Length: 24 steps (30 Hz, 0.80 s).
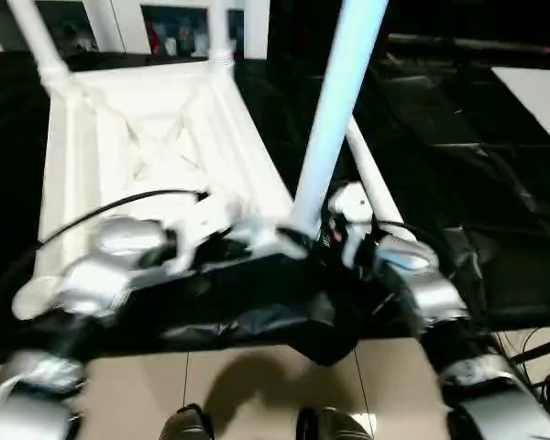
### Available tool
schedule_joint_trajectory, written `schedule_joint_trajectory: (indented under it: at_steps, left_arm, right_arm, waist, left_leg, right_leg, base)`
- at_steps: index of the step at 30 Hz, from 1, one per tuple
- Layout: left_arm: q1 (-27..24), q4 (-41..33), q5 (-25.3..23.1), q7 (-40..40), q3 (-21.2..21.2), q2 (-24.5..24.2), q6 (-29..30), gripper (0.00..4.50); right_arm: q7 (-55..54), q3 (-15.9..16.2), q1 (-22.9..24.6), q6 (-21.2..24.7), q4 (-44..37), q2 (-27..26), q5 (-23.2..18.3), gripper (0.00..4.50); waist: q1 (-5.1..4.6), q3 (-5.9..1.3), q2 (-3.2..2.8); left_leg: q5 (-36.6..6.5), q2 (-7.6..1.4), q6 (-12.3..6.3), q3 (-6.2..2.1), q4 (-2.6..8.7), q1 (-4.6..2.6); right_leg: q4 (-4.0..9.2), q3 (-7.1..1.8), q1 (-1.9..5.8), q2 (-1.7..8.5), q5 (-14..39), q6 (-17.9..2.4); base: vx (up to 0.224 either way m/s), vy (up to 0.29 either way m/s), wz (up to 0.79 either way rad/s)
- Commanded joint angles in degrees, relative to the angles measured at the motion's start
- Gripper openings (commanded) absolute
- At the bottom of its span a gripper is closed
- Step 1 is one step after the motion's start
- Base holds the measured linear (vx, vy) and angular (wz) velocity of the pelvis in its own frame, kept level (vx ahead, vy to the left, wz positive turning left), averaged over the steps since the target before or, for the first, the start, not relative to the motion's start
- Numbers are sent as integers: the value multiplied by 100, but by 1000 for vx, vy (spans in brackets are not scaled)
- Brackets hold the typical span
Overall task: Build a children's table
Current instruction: Pick table leg
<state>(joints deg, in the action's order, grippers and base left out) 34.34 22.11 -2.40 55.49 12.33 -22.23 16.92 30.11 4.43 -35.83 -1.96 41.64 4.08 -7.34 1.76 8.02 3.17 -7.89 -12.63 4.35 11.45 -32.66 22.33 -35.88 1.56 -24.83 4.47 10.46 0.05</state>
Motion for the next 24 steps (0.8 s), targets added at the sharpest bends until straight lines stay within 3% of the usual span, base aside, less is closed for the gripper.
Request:
schedule_joint_trajectory:
  at_steps: [1, 2, 3, 5, 7, 9, 14, 16, 19, 21, 23, 24]
  left_arm:
    - [12, 251, 13, -851, -163, 196, 257, 0]
    - [178, 377, -62, -1429, -262, 496, 600, 0]
    - [257, 448, -96, -1720, -316, 642, 696, 0]
    - [368, 539, -139, -2089, -370, 852, 823, 0]
    - [462, 567, -177, -2331, -369, 1081, 945, 0]
    - [481, 576, -307, -2328, -275, 1138, 919, 0]
    - [403, 481, -393, -2200, -232, 1030, 905, 0]
    - [348, 383, -400, -2076, -172, 905, 885, 0]
    - [256, 210, -363, -1794, -89, 693, 815, 0]
    - [157, 47, -310, -1445, -54, 504, 679, 0]
    - [95, -47, -278, -1210, -27, 383, 605, 0]
    - [21, -126, -200, -871, -11, 211, 472, 0]
  right_arm:
    - [-272, 179, 213, 318, 413, -162, 161, 274]
    - [-899, 26, 18, 405, 775, -437, 108, 274]
    - [-1192, -54, -81, 409, 944, -567, 73, 274]
    - [-1608, -160, -237, 387, 1185, -761, 29, 274]
    - [-1940, -202, -448, 311, 1423, -984, 60, 273]
    - [-1967, -203, -629, 202, 1581, -1134, 85, 273]
    - [-1417, -222, -700, 42, 1617, -1207, 76, 273]
    - [-1080, -275, -697, -81, 1582, -1204, -8, 329]
    - [-773, -214, -672, -353, 1425, -1053, 16, 346]
    - [-556, -111, -621, -454, 1191, -844, 65, 358]
    - [-415, -54, -582, -460, 1027, -704, 80, 372]
    - [-41, 17, -487, -361, 717, -468, 36, 383]
  waist:
    - [-20, -375, 39]
    - [-25, -370, 43]
    - [-48, -353, 56]
    - [-60, -369, 63]
    - [-66, -373, 80]
    - [-64, -401, 62]
    - [-55, -407, 92]
    - [-42, -415, 118]
    - [-54, -406, 113]
    - [-167, -414, 104]
    - [-196, -417, 104]
    - [-202, -424, 100]
  left_leg:
    - [-1768, 1, 178, -45, 361, -137]
    - [-1869, 9, 174, -60, 366, -126]
    - [-2020, 28, 192, -62, 362, -145]
    - [-2112, 44, 205, -91, 358, -168]
    - [-2131, 50, 121, -89, 368, -155]
    - [-2073, 48, 49, -105, 395, -122]
    - [-2181, 50, -65, -76, 396, -130]
    - [-2167, 45, -115, -73, 389, -123]
    - [-2096, 46, -142, -78, 403, -79]
    - [-2060, 50, -44, -141, 445, 0]
    - [-2057, 49, -30, -153, 441, -3]
    - [-2067, 43, -56, -136, 416, -51]
  right_leg:
    - [552, -172, 223, 245, 2571, -807]
    - [574, -173, 219, 248, 2726, -677]
    - [603, -181, 169, 231, 2944, -581]
    - [626, -188, 152, 231, 3116, -471]
    - [633, -191, 133, 216, 3018, -442]
    - [634, -170, 167, 217, 2718, -461]
    - [632, -184, 145, 196, 2416, -527]
    - [632, -188, 150, 211, 2449, -521]
    - [632, -186, 171, 216, 2455, -521]
    - [609, -157, 233, 213, 2434, -511]
    - [600, -160, 228, 210, 2333, -569]
    - [598, -179, 194, 205, 2181, -677]
  base:
    - [-61, 9, -7]
    - [0, 0, 0]
    - [0, 0, 0]
    - [0, 0, 0]
    - [0, 0, 0]
    - [0, 0, 0]
    - [0, 0, 0]
    - [0, 0, 0]
    - [0, 0, 0]
    - [0, 0, 0]
    - [0, 0, 0]
    - [0, 0, 0]
